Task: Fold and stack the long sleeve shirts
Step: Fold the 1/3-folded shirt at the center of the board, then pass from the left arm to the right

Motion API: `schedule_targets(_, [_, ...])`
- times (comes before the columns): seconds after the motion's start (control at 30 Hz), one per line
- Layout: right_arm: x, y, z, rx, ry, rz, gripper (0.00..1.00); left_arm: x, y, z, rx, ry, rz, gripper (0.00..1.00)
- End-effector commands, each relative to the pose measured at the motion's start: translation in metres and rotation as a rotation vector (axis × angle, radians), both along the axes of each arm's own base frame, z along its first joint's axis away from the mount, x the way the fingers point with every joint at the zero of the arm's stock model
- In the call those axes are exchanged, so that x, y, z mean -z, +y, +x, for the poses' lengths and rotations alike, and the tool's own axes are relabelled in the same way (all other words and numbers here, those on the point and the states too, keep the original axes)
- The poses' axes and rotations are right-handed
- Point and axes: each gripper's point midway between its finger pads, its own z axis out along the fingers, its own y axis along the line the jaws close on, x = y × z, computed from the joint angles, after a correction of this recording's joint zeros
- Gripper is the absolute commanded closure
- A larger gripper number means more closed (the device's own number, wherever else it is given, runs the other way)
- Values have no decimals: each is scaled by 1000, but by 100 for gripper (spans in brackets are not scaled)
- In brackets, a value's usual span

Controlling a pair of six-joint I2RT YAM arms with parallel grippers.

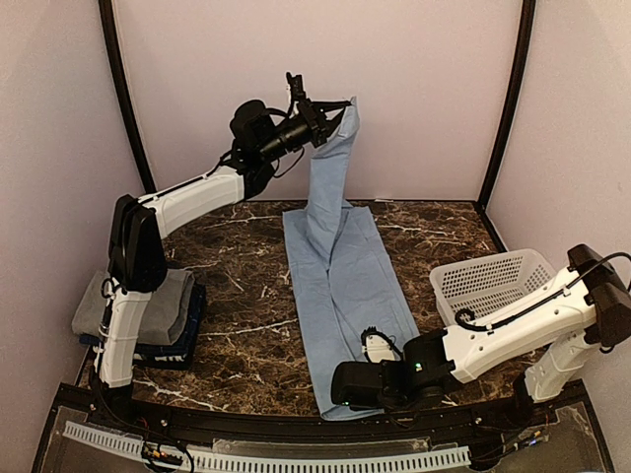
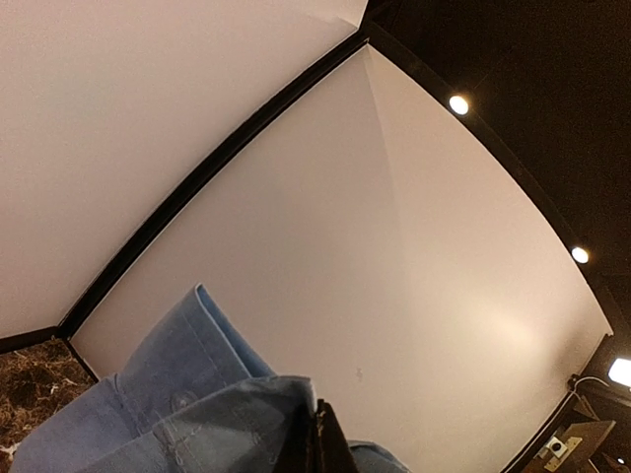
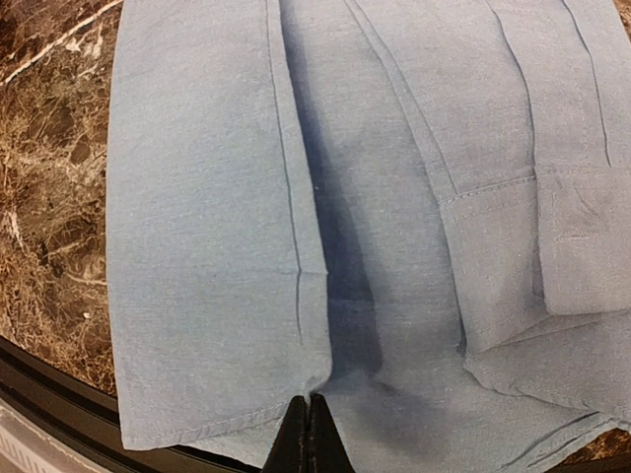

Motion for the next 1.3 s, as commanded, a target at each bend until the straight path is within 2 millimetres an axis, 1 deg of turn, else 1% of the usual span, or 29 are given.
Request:
schedule_targets(0.0, [4, -4, -3, -5, -13, -21, 100, -71, 16, -31, 15, -157, -83, 100])
schedule_targets(0.03, [4, -4, -3, -3, -13, -20, 100, -74, 17, -32, 14, -163, -80, 100])
schedule_targets(0.07, [4, -4, -3, -3, -13, -21, 100, -83, 19, -36, 15, -178, -89, 100])
schedule_targets(0.13, [5, -5, -3, -3, -11, -20, 100, -87, 19, -40, 28, -187, -91, 100])
schedule_targets(0.23, [3, -4, -2, -6, -17, -18, 100, -79, 15, -41, 60, -173, -71, 100])
schedule_targets(0.3, [1, -3, -1, -11, -26, -18, 100, -66, 11, -40, 83, -148, -57, 100])
schedule_targets(0.4, [-3, -1, 0, -13, -35, -17, 99, -37, 2, -38, 122, -99, -33, 100])
schedule_targets(0.53, [-6, -3, 1, -13, -42, -15, 97, -8, -11, -40, 148, -69, 8, 100])
schedule_targets(0.63, [-11, -2, 3, -13, -51, -5, 91, 9, -18, -41, 164, -49, 27, 100])
schedule_targets(0.67, [-14, -1, 3, -14, -55, 2, 88, 11, -19, -42, 170, -48, 28, 100])
schedule_targets(0.77, [-26, 2, 7, -30, -79, 25, 70, 25, -22, -44, 189, -28, 46, 100])
schedule_targets(0.8, [-32, 4, 9, -40, -88, 36, 66, 28, -22, -44, 193, -23, 51, 100])
schedule_targets(0.9, [-52, 10, 20, -72, -130, 81, 52, 46, -22, -49, 205, 2, 78, 100])
schedule_targets(0.97, [-70, 13, 32, -95, -168, 128, 46, 53, -20, -53, 211, 8, 90, 100])
schedule_targets(1.03, [-90, 16, 49, -122, -218, 182, 40, 59, -18, -58, 219, 9, 109, 100])
schedule_targets(1.07, [-103, 17, 59, -142, -252, 209, 36, 65, -18, -60, 222, 17, 121, 100])
schedule_targets(1.1, [-120, 17, 70, -159, -296, 241, 33, 65, -17, -64, 228, 6, 133, 100])
schedule_targets(1.13, [-138, 15, 85, -163, -347, 264, 32, 69, -16, -65, 233, 12, 145, 100])
schedule_targets(1.17, [-156, 13, 94, -177, -391, 288, 31, 68, -15, -69, 240, 1, 157, 100])
schedule_targets(1.2, [-178, 5, 111, -163, -443, 317, 30, 74, -15, -70, 244, 7, 169, 100])
schedule_targets(1.27, [-209, -9, 138, -141, -513, 356, 30, 73, -13, -77, 255, -1, 187, 100])
